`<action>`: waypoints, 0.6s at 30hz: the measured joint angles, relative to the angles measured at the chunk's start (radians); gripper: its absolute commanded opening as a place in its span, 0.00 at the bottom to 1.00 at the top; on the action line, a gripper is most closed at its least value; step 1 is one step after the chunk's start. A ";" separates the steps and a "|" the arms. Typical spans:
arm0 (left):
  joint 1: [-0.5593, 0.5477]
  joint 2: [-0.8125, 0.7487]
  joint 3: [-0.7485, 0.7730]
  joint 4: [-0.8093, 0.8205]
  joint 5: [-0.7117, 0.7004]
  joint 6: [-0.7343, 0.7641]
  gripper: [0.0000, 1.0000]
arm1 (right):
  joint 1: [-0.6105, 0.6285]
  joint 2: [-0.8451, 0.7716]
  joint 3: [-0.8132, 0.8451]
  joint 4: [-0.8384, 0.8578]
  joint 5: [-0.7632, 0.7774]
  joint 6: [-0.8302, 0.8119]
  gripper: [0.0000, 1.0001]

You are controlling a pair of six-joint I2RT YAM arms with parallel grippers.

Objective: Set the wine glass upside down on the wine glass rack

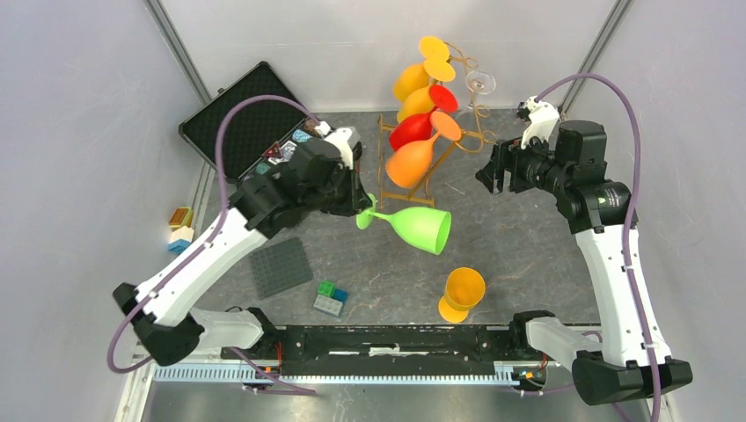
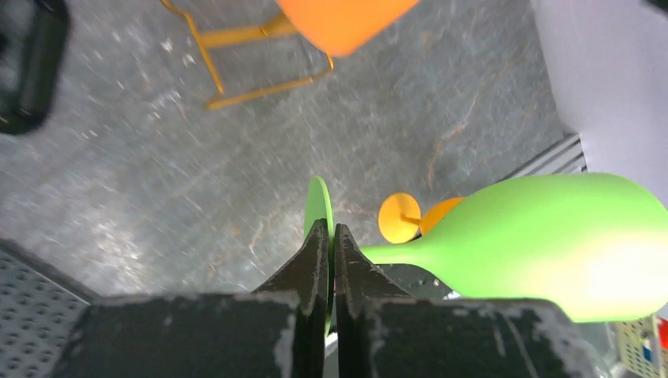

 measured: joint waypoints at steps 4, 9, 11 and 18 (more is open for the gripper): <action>0.001 -0.090 0.014 0.008 -0.084 0.085 0.02 | 0.000 0.000 -0.001 -0.002 -0.016 0.005 0.78; 0.001 -0.122 0.003 0.011 -0.135 0.114 0.02 | 0.000 0.004 -0.009 0.008 -0.045 0.009 0.76; 0.001 -0.123 -0.016 0.010 -0.148 0.114 0.02 | 0.000 0.013 -0.024 0.024 -0.057 0.010 0.76; 0.001 -0.143 -0.095 0.016 -0.163 0.114 0.02 | 0.006 0.185 -0.061 0.156 -0.058 0.045 0.75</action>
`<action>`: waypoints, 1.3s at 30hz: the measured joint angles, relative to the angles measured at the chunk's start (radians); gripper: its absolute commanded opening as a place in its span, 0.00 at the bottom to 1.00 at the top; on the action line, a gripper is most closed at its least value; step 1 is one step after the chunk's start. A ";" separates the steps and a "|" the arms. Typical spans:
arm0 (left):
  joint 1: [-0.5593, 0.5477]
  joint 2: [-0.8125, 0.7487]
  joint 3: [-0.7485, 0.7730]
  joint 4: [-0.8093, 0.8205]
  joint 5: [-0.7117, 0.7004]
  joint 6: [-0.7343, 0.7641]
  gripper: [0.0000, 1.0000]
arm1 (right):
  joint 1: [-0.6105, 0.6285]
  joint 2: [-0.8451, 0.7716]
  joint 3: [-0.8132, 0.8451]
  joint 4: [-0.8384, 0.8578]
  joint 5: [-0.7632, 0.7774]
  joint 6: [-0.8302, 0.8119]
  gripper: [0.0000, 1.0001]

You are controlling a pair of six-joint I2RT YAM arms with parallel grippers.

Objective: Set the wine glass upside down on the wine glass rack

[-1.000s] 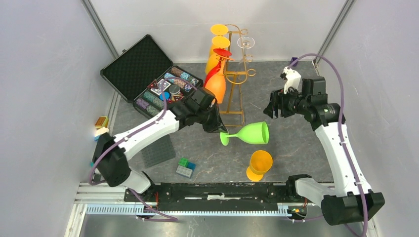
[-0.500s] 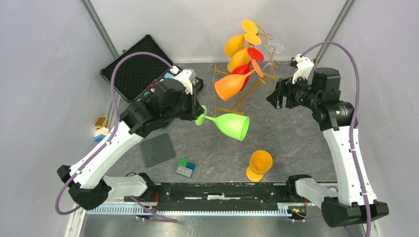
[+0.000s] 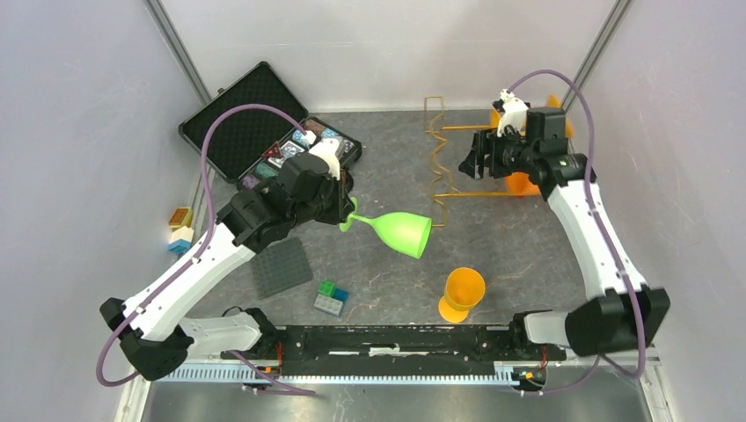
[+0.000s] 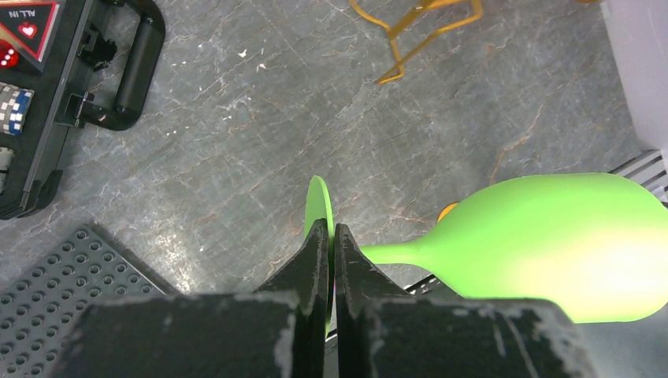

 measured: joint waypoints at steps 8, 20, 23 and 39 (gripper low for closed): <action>0.000 -0.017 -0.039 0.026 -0.023 0.003 0.02 | 0.003 0.130 0.041 0.028 0.038 0.005 0.77; 0.000 -0.021 -0.049 0.158 -0.051 0.199 0.02 | 0.005 0.085 0.048 0.027 0.031 0.001 0.79; 0.000 -0.021 -0.062 0.212 -0.033 0.295 0.02 | 0.005 0.083 0.048 0.027 0.009 0.002 0.80; 0.000 0.027 -0.108 0.383 0.182 0.692 0.02 | 0.007 0.070 0.014 0.011 -0.113 0.031 0.87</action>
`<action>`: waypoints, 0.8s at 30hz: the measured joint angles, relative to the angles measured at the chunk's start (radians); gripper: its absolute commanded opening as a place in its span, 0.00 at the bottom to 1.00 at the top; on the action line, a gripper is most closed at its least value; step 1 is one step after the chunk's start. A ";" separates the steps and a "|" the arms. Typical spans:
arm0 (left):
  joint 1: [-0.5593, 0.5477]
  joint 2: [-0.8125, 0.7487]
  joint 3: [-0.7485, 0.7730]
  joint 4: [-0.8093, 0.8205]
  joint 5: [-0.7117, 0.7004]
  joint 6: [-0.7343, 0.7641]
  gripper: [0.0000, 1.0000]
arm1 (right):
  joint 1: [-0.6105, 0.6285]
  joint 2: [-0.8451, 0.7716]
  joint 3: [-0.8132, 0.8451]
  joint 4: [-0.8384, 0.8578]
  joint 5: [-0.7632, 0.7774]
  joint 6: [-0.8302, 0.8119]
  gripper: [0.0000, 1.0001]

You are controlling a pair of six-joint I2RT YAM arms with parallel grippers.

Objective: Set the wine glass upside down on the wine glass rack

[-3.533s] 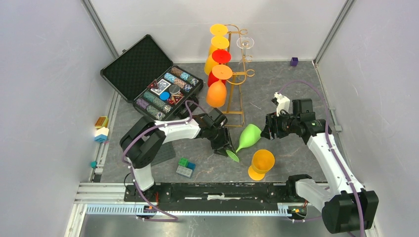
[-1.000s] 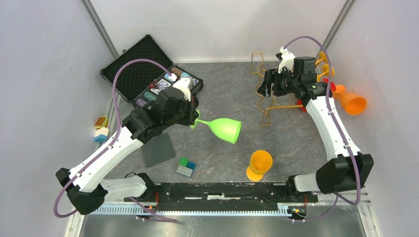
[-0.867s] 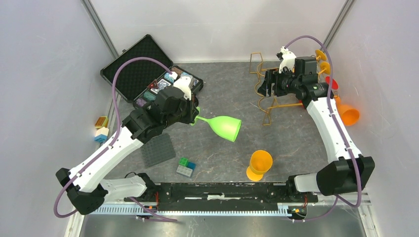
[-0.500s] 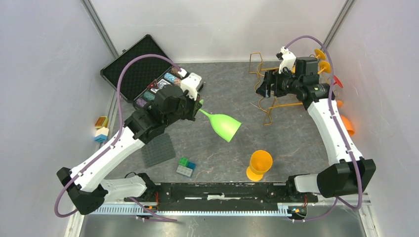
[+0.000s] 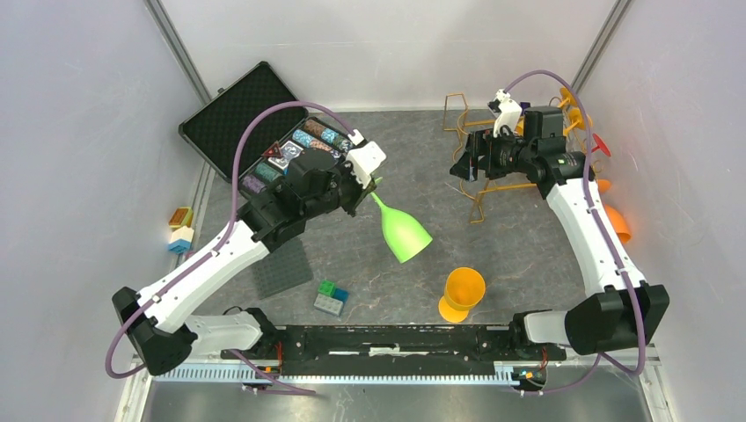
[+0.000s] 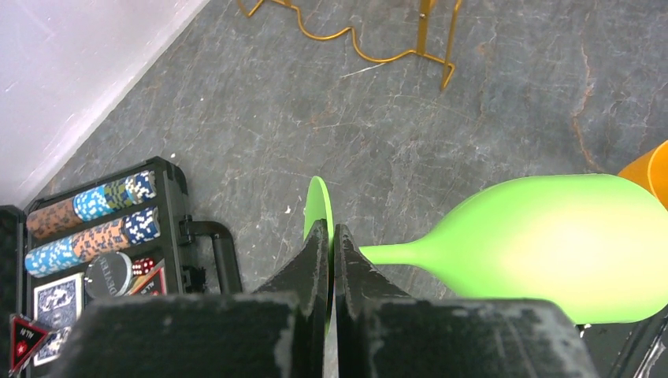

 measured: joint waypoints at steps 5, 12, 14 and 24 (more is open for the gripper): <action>0.000 0.010 -0.008 0.043 0.021 0.001 0.02 | -0.010 0.008 0.002 -0.014 0.034 -0.002 0.87; 0.000 0.026 -0.028 0.128 0.039 0.005 0.02 | -0.038 0.046 0.019 -0.020 0.036 0.000 0.87; 0.000 0.033 -0.033 0.142 0.040 0.012 0.02 | -0.038 0.046 0.020 -0.022 0.033 0.000 0.87; 0.000 0.073 -0.034 0.169 0.034 0.056 0.02 | -0.047 0.046 0.020 -0.034 0.049 -0.001 0.88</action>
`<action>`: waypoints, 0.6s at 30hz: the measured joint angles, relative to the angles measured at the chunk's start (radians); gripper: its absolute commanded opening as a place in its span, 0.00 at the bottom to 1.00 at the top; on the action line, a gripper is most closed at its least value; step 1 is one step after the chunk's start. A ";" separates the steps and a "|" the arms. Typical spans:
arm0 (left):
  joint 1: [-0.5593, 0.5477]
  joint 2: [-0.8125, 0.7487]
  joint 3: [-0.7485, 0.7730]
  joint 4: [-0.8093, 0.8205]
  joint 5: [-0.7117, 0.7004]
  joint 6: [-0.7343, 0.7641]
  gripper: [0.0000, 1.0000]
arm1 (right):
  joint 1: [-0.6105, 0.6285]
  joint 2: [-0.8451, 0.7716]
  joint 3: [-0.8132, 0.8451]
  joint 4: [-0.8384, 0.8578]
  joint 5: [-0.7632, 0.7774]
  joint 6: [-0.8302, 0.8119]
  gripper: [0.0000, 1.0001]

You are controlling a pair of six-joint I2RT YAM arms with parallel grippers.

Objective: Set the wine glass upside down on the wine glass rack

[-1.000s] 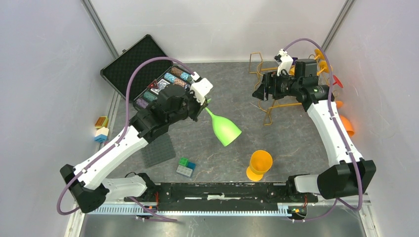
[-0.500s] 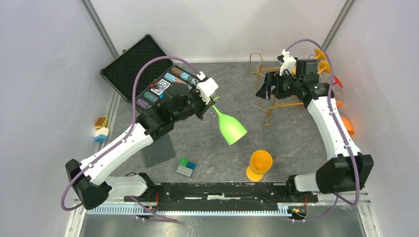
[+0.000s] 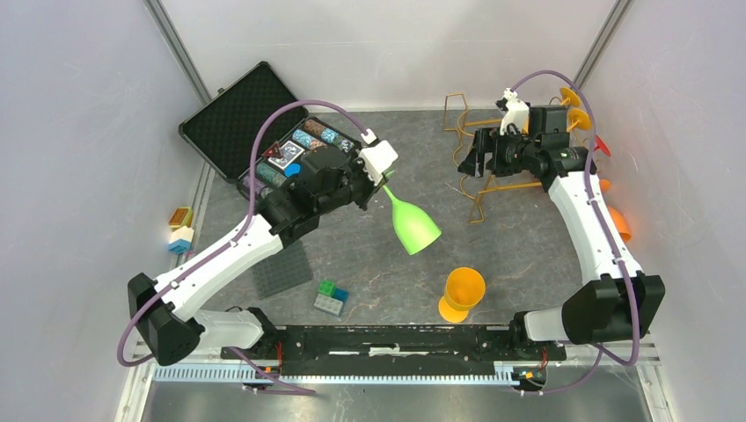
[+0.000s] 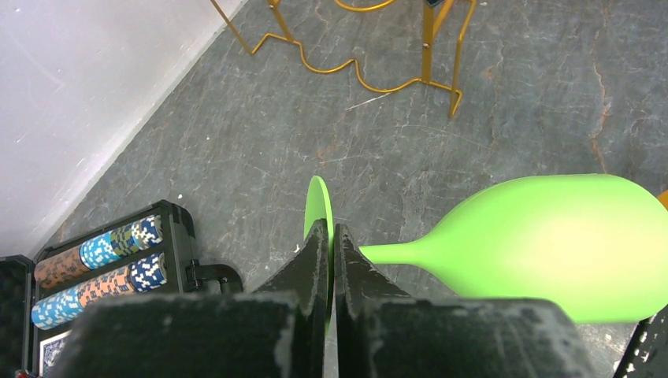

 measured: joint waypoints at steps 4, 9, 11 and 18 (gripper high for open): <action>0.000 0.015 -0.022 0.026 -0.026 -0.006 0.02 | -0.029 0.008 0.000 -0.007 0.031 -0.011 0.88; 0.000 0.062 -0.101 0.083 -0.053 -0.076 0.05 | -0.065 0.039 -0.001 -0.029 0.092 -0.037 0.89; 0.000 0.084 -0.156 0.102 -0.056 -0.122 0.38 | -0.073 0.050 -0.002 -0.034 0.116 -0.049 0.89; 0.000 0.134 -0.237 0.106 -0.145 -0.233 0.96 | -0.105 0.087 -0.002 -0.039 0.186 -0.081 0.91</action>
